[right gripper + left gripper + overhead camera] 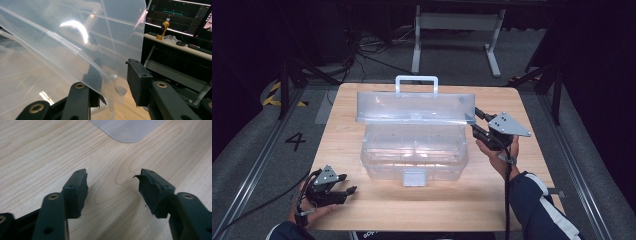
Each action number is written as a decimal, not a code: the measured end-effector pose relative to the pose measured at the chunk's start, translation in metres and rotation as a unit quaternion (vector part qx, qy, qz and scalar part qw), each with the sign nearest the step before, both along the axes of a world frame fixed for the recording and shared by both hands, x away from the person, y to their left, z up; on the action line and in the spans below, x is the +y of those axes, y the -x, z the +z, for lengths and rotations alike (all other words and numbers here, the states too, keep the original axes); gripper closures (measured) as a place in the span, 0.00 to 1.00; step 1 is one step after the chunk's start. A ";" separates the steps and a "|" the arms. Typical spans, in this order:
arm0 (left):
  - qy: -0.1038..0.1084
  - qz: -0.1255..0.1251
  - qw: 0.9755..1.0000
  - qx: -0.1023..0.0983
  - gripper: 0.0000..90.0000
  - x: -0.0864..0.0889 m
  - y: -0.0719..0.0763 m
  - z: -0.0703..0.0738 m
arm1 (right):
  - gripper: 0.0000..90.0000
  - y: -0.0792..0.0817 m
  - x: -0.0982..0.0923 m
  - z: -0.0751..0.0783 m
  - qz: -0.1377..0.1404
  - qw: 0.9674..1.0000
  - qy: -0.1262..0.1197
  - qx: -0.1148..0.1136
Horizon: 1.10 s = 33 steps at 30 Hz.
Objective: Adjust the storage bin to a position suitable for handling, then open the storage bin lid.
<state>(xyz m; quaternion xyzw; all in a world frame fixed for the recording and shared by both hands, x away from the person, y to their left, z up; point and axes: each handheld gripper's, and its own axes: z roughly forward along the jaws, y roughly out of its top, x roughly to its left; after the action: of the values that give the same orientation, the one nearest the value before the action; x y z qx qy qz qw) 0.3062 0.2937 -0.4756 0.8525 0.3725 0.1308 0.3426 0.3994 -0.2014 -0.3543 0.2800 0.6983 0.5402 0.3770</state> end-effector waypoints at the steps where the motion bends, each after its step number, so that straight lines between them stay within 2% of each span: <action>1: 0.000 0.004 1.000 0.002 0.42 0.000 0.000 -0.001 | 0.73 -0.001 0.000 0.001 0.000 1.000 0.003 -0.002; 4: 0.007 0.009 1.000 -0.001 0.35 0.000 -0.002 -0.003 | 0.73 -0.006 0.001 0.006 -0.005 1.000 0.007 -0.004; 6: 0.001 0.010 1.000 -0.010 0.33 0.000 -0.005 -0.003 | 0.74 -0.007 0.002 0.007 -0.007 1.000 0.006 -0.004; 8: 0.011 0.016 1.000 -0.004 0.28 -0.001 -0.005 -0.005 | 0.74 -0.010 0.002 0.010 -0.012 1.000 0.006 -0.007; 9: 0.008 0.014 1.000 -0.007 0.27 -0.002 -0.006 -0.005 | 0.75 -0.011 0.003 0.010 -0.013 1.000 0.004 -0.006; 10: -0.004 0.009 1.000 -0.016 0.27 -0.002 -0.007 -0.005 | 0.75 -0.012 0.003 0.011 -0.015 1.000 0.004 -0.006; 11: -0.002 0.015 1.000 -0.008 0.26 -0.004 -0.007 -0.005 | 0.75 -0.013 0.003 0.012 -0.015 1.000 0.002 -0.005; 13: -0.007 0.012 1.000 -0.014 0.23 -0.005 -0.010 -0.005 | 0.75 -0.016 0.003 0.014 -0.017 1.000 -0.002 -0.001; 14: -0.003 0.016 1.000 -0.010 0.22 -0.006 -0.010 -0.006 | 0.75 -0.019 0.004 0.017 -0.019 1.000 -0.003 0.003; 20: -0.009 0.012 1.000 -0.010 0.21 -0.005 -0.011 -0.005 | 0.76 -0.025 0.005 0.021 -0.020 1.000 -0.010 0.011; 25: -0.013 0.009 1.000 -0.012 0.21 -0.005 -0.012 -0.005 | 0.76 -0.032 0.006 0.026 -0.024 1.000 -0.004 0.015; 28: -0.013 0.009 1.000 -0.012 0.21 -0.005 -0.012 -0.005 | 0.76 -0.035 0.006 0.028 -0.025 1.000 -0.007 0.017; 30: -0.005 0.015 1.000 -0.004 0.20 -0.007 -0.011 -0.005 | 0.77 -0.038 0.007 0.029 -0.030 0.999 -0.009 0.017; 33: -0.010 0.011 1.000 -0.010 0.20 -0.006 -0.013 -0.005 | 0.77 -0.042 0.009 0.031 -0.037 0.999 -0.012 0.015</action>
<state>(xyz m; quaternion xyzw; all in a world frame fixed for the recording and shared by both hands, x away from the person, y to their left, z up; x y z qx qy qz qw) 0.3189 0.2875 -0.4806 0.8504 0.3770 0.1463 0.3366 0.4416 -0.1926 -0.3235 0.3180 0.6869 0.5297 0.3827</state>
